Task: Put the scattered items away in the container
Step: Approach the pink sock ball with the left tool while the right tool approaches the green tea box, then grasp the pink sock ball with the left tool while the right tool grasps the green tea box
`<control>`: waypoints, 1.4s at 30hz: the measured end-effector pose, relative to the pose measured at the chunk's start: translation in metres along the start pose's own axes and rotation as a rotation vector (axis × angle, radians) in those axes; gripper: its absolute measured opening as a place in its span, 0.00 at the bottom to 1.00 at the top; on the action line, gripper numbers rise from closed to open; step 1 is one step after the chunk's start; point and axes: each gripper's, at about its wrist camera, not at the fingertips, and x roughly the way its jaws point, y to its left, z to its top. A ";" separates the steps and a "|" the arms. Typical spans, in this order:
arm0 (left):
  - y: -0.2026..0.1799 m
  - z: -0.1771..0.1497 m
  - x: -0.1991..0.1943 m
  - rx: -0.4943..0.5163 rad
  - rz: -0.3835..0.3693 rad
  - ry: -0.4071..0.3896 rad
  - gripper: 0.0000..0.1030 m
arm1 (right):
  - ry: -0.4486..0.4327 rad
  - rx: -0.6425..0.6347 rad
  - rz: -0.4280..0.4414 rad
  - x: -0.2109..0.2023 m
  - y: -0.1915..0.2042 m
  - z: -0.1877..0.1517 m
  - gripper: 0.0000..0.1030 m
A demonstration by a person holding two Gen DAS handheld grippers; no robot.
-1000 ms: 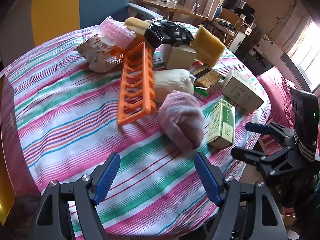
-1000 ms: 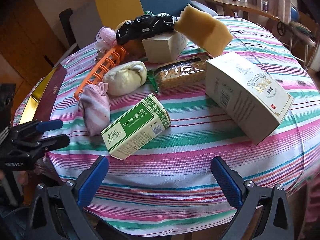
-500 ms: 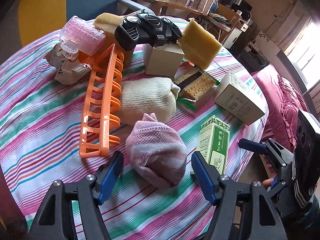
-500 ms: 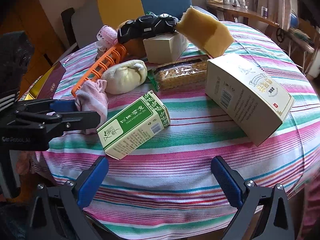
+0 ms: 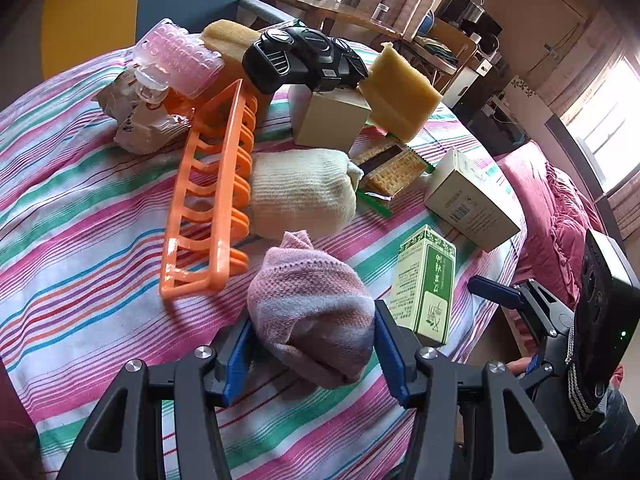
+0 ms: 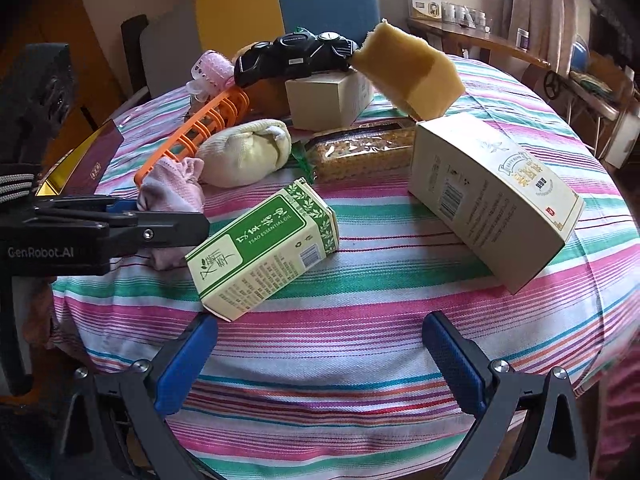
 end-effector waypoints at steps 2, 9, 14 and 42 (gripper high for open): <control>0.003 -0.007 -0.007 0.006 0.031 -0.004 0.54 | 0.001 -0.019 -0.020 0.001 0.003 -0.001 1.00; 0.034 -0.035 -0.034 -0.062 0.127 -0.038 0.54 | -0.005 -0.044 -0.066 0.005 0.009 -0.001 1.00; 0.069 -0.053 -0.048 -0.172 0.161 -0.069 0.55 | -0.020 -0.030 -0.080 0.005 0.009 -0.001 1.00; 0.058 -0.066 -0.037 -0.056 0.178 -0.140 0.69 | 0.013 0.191 -0.089 0.008 0.023 0.028 0.74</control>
